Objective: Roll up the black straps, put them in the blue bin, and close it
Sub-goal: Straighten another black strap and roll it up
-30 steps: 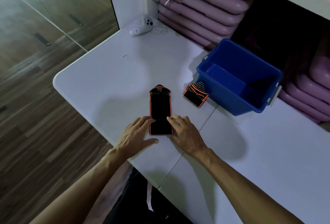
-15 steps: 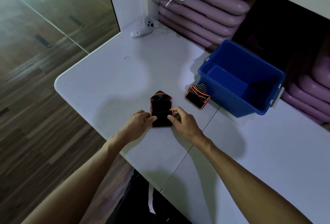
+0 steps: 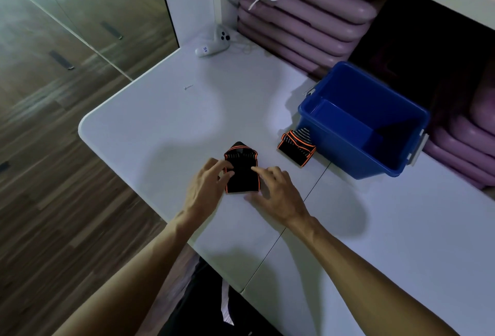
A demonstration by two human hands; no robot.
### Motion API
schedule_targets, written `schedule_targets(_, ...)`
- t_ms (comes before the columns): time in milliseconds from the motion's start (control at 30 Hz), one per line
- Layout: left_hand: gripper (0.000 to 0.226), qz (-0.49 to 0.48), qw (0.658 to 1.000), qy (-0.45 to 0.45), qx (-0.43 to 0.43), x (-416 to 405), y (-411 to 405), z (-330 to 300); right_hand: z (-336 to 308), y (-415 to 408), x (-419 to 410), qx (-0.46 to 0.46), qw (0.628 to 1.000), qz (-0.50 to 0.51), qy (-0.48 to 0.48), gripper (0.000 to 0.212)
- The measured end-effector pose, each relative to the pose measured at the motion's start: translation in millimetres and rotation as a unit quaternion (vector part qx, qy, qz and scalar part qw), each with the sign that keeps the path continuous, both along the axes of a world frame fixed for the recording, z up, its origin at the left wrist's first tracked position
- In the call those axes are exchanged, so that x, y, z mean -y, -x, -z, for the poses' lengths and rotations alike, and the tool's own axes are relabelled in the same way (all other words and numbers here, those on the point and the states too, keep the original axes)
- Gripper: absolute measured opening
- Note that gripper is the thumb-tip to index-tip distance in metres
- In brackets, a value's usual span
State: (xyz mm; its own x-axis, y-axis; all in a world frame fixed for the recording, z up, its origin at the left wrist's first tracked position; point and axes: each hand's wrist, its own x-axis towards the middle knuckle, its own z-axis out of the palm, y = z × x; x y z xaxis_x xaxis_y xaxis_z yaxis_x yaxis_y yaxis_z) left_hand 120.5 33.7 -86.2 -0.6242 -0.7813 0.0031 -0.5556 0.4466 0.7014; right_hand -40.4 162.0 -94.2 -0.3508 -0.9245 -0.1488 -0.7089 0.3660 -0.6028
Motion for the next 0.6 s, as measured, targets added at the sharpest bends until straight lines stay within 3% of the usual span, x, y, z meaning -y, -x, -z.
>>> schedule_targets(67, 0.041, 0.067, 0.997, 0.022, 0.019, 4, -10, 8, 3, 3, -9, -0.064, 0.997, -0.042, -0.017, 0.075)
schedule_targets(167, 0.075, 0.175, 0.979, 0.071, 0.077, 12, -27, 18, 5, 1, -4, -0.068, 0.997, -0.028, 0.007, 0.067)
schedule_targets(267, 0.069, 0.163, 0.982, 0.07, 0.068, 17, -26, 17, 2, 2, 5, -0.03, 0.999, -0.02, 0.017, 0.055)
schedule_targets(433, 0.069, 0.156, 0.984, -0.063, 0.059, 39, -17, 15, -8, 11, 18, 0.091, 0.996, -0.008, -0.007, 0.045)
schedule_targets(600, 0.034, 0.134, 0.97, -0.198, 0.039, 52, 0, 1, -21, 17, 34, 0.211, 0.976, 0.059, -0.01, 0.033)
